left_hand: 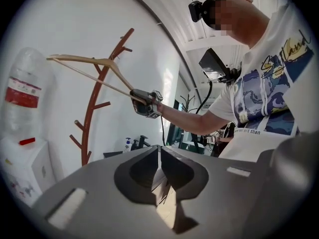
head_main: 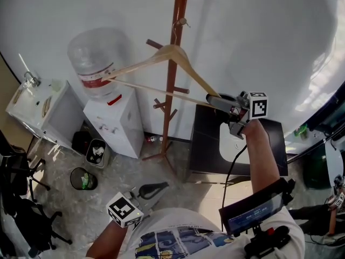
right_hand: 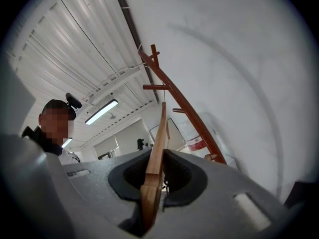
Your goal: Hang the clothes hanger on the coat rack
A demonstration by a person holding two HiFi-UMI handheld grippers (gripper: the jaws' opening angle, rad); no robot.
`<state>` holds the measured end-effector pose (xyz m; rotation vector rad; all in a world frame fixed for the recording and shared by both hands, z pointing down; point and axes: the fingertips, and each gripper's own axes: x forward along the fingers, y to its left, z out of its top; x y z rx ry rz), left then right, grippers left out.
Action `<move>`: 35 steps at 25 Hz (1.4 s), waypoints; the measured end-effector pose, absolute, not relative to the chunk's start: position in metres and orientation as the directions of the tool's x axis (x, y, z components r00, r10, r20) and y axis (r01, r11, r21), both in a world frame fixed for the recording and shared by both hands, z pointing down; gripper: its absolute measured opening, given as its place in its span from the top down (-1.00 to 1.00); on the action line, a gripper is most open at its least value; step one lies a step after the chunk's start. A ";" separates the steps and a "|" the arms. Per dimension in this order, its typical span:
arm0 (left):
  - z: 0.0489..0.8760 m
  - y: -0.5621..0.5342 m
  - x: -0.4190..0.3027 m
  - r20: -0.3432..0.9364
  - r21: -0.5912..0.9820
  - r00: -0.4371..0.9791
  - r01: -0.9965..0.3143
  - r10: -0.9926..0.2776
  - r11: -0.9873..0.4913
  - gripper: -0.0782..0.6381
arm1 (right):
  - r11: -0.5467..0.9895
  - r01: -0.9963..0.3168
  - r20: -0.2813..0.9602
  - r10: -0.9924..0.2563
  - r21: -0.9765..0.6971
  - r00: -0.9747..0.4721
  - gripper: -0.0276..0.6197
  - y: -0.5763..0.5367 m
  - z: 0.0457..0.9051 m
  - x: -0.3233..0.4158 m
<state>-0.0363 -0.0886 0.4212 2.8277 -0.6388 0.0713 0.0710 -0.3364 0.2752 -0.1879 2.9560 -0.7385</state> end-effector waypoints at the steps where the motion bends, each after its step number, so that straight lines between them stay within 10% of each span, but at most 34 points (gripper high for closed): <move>1: 0.419 -0.088 -0.031 0.103 0.218 0.910 -0.414 -0.401 -0.884 0.73 | 0.876 -0.100 -0.057 -0.144 -0.472 -0.988 0.77 -0.339 0.276 0.071; 35: 0.409 -0.099 -0.021 0.083 0.257 0.883 -0.467 -0.462 -0.846 0.73 | 0.928 -0.203 -0.103 -0.246 -0.313 -0.964 0.74 -0.387 0.298 0.080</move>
